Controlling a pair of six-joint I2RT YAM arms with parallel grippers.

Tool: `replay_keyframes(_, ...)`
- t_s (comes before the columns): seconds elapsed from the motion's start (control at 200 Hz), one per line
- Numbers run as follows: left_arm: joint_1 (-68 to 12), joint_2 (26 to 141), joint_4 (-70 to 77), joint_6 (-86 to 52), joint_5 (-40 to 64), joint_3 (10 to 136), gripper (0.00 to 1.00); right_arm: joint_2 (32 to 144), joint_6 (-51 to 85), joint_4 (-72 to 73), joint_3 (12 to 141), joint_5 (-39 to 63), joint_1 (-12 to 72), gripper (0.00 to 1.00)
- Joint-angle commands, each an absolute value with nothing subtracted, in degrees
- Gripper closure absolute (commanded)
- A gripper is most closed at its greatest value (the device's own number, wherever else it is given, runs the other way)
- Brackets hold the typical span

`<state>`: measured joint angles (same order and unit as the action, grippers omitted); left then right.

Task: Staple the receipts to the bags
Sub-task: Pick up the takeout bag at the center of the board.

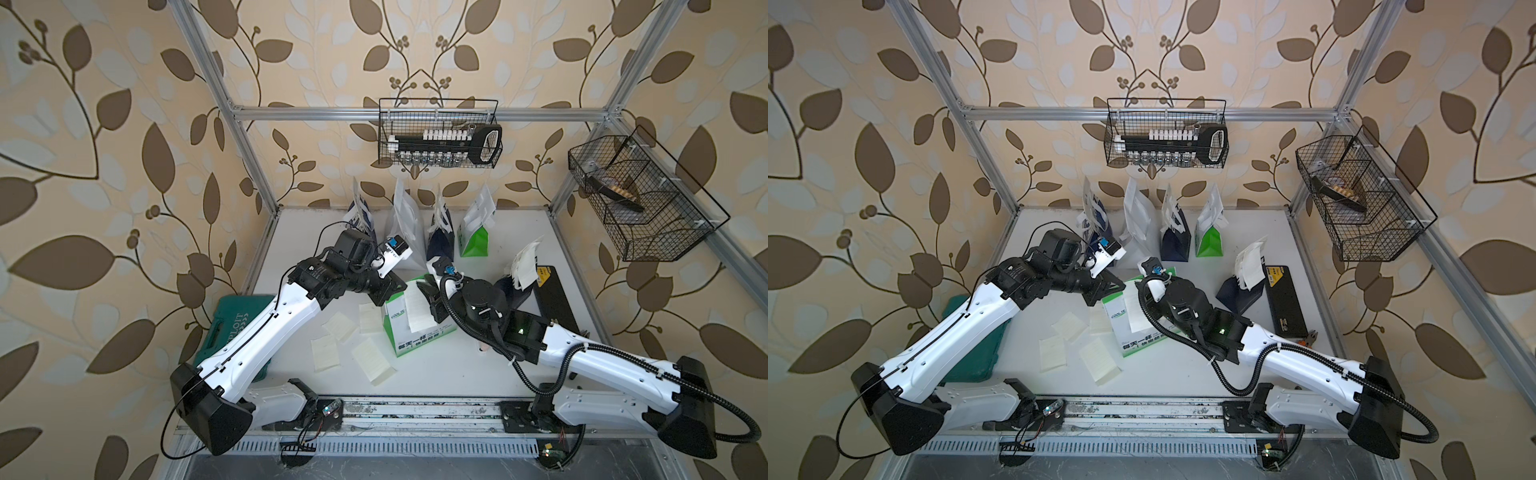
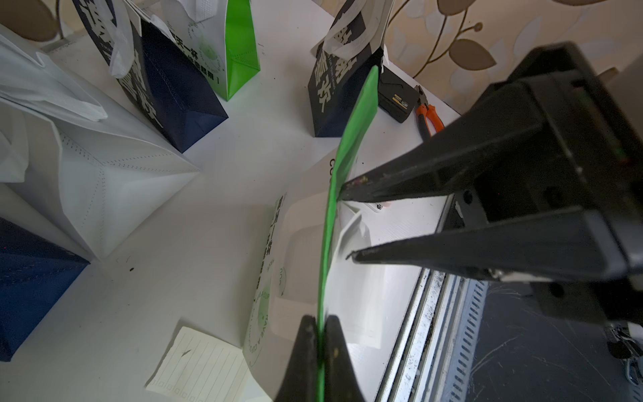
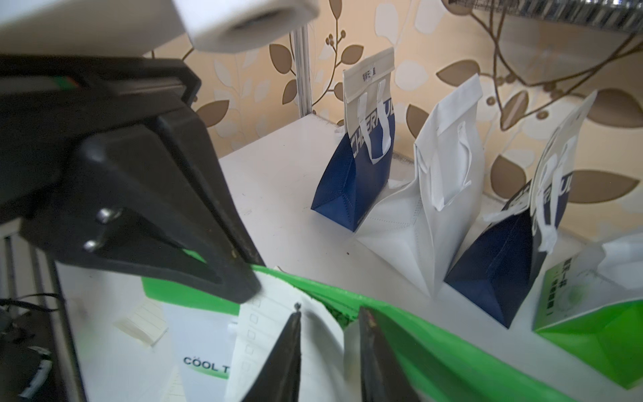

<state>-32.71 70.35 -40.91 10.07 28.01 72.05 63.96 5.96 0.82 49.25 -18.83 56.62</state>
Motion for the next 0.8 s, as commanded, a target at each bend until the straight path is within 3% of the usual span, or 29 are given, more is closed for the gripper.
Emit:
replay_keyframes(0.0, -33.3, 68.5, -38.7, 9.9, 27.8, 72.2, 1.00, 60.9, 7.1, -0.5, 48.9, -21.0, 56.5, 0.57)
replay_keyframes(0.125, -33.3, 68.0, -38.5, 10.0, 28.3, 72.1, 1.00, 58.1, 11.7, -4.2, 49.8, -14.8, 54.0, 0.53)
replay_keyframes(0.5, -33.3, 65.6, -38.8, 10.7, 30.8, 71.8, 1.00, 52.4, 10.9, -20.1, 56.9, -10.6, 52.1, 0.31)
replay_keyframes(0.795, -34.1, 62.7, -40.5, 10.7, 29.6, 72.0, 1.00, 48.1, 8.8, -27.5, 59.5, -8.8, 49.6, 0.26)
